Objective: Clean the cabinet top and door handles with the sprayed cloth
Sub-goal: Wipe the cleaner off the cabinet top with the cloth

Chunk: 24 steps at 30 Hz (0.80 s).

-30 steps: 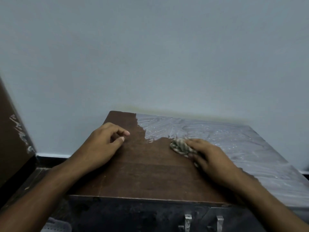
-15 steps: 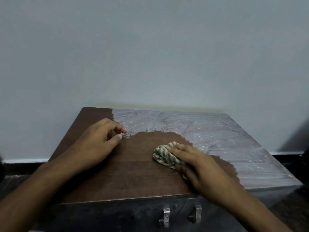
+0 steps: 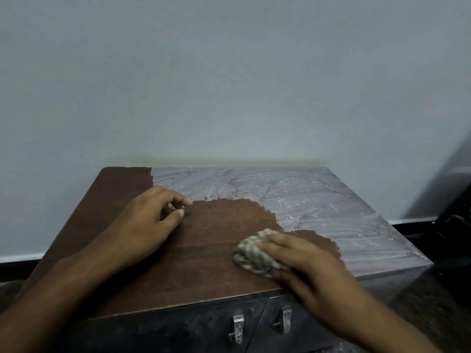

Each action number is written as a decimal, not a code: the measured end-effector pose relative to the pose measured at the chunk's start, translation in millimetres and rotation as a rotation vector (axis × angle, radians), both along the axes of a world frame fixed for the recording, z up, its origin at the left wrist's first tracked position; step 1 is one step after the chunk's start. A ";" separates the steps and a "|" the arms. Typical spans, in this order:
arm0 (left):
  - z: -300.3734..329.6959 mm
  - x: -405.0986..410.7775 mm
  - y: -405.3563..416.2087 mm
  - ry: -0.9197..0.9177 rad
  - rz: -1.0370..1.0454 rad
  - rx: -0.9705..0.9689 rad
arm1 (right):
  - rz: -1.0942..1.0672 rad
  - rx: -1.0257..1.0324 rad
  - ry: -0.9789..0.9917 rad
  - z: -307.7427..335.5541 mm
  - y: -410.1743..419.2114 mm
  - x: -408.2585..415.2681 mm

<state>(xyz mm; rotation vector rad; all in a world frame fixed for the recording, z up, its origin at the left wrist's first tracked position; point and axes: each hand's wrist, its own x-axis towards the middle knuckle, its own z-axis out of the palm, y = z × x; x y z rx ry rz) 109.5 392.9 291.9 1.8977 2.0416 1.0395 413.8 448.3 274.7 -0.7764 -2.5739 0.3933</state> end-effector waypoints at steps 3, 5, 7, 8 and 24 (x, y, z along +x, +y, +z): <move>-0.1 15.8 6.3 0.029 -0.048 0.012 | 0.075 -0.027 -0.045 1.6 -7.9 -39.1; -0.3 22.2 11.3 0.043 -0.078 0.011 | 0.079 -0.038 -0.090 3.8 -1.8 -38.2; 0.4 25.7 16.0 0.038 -0.093 -0.005 | 0.029 -0.040 -0.094 5.9 14.6 -19.1; 0.9 27.4 18.0 0.038 -0.100 -0.014 | -0.028 -0.030 -0.084 6.5 27.5 -6.0; -8.6 49.2 26.0 0.027 -0.162 -0.041 | -0.233 0.043 -0.112 12.1 89.8 2.2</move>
